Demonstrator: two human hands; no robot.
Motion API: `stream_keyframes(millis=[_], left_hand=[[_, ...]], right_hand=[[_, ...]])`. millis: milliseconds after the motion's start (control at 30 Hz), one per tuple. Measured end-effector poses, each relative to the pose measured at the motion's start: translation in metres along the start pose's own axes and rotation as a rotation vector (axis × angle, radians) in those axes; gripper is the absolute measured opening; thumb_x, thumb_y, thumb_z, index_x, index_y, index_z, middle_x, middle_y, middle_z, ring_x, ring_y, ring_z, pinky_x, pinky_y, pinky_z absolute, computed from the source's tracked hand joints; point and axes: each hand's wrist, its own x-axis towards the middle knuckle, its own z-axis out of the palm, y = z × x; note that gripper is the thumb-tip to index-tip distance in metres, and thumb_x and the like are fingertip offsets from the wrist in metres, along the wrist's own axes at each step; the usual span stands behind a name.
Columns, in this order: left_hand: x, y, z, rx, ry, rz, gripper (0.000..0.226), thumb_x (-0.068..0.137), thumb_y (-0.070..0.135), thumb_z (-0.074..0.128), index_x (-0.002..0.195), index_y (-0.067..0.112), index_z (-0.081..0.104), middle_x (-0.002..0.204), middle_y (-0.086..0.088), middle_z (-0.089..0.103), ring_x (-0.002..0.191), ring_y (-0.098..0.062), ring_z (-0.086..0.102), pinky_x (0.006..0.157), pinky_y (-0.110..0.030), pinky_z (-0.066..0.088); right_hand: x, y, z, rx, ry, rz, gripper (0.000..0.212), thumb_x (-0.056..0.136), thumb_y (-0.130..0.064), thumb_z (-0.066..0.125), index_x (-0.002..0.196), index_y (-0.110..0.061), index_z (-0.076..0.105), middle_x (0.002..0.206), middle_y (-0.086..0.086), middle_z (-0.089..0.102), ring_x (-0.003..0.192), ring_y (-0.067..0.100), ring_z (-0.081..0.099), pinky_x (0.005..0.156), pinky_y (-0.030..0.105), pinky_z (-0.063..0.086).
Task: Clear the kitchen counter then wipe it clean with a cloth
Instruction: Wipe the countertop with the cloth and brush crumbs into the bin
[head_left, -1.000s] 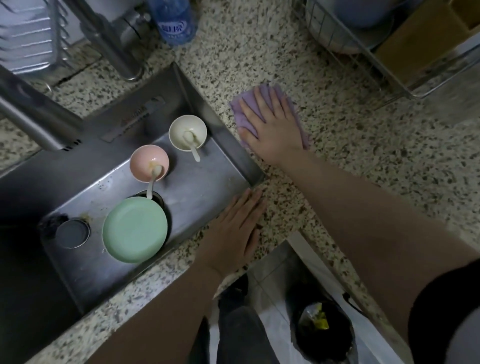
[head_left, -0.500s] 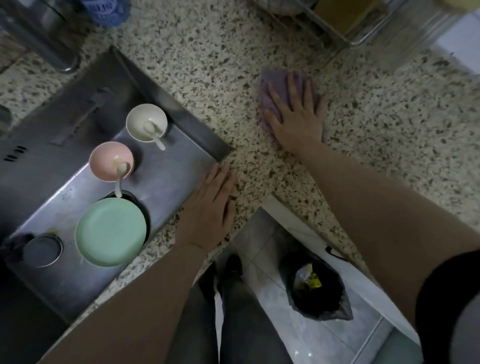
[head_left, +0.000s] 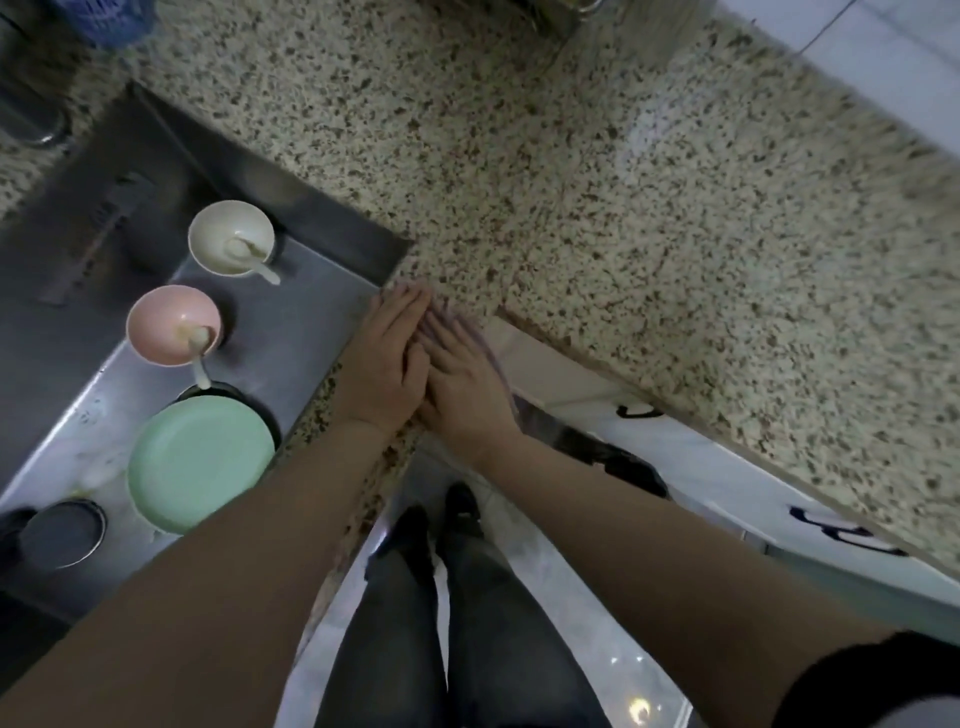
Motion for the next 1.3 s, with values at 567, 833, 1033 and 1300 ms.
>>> stream_keyframes(millis=[567,833,1033,1300], left_hand=[[-0.033,0.144,0.015,-0.598,-0.439,-0.23,0.042,0.099,0.049,0.037,0.103,0.027,0.073,0.091,0.002,0.072,0.085,-0.015,0.066,0.074,-0.027,0.05],[-0.077,0.226,0.113,-0.681,-0.737,-0.431,0.046,0.078,0.031,0.081,0.119,0.023,0.063,0.111,-0.001,0.07,0.095,-0.015,0.068,0.072,-0.035,0.06],[-0.11,0.263,0.196,-0.57,-0.784,-0.533,0.044,0.086,0.018,0.072,0.126,0.012,0.055,0.113,-0.008,0.064,0.096,-0.022,0.064,0.05,-0.018,0.05],[-0.165,0.323,0.276,-0.01,-0.662,0.752,0.055,0.1,0.04,0.03,0.15,0.019,0.034,0.161,0.0,0.023,0.151,-0.019,0.013,0.123,-0.042,0.011]], right_hand=[[-0.159,-0.035,-0.119,1.927,0.505,1.109,0.056,0.059,-0.035,0.087,0.107,-0.01,0.073,0.121,0.018,0.065,0.108,0.036,0.059,0.116,0.057,0.03],[-0.283,-0.016,-0.158,2.034,0.885,0.861,0.074,0.102,-0.045,0.011,0.133,0.009,0.051,0.139,0.036,0.045,0.124,0.035,0.058,0.111,0.045,0.038],[-0.37,0.018,-0.166,2.191,1.117,0.917,0.097,0.089,-0.079,0.029,0.14,0.0,0.051,0.146,0.023,0.047,0.134,0.037,0.048,0.113,0.051,0.037],[-0.439,0.075,-0.147,2.257,1.228,1.154,0.053,0.1,-0.04,0.041,0.14,-0.008,0.051,0.13,0.014,0.061,0.113,0.03,0.064,0.104,0.042,0.046]])
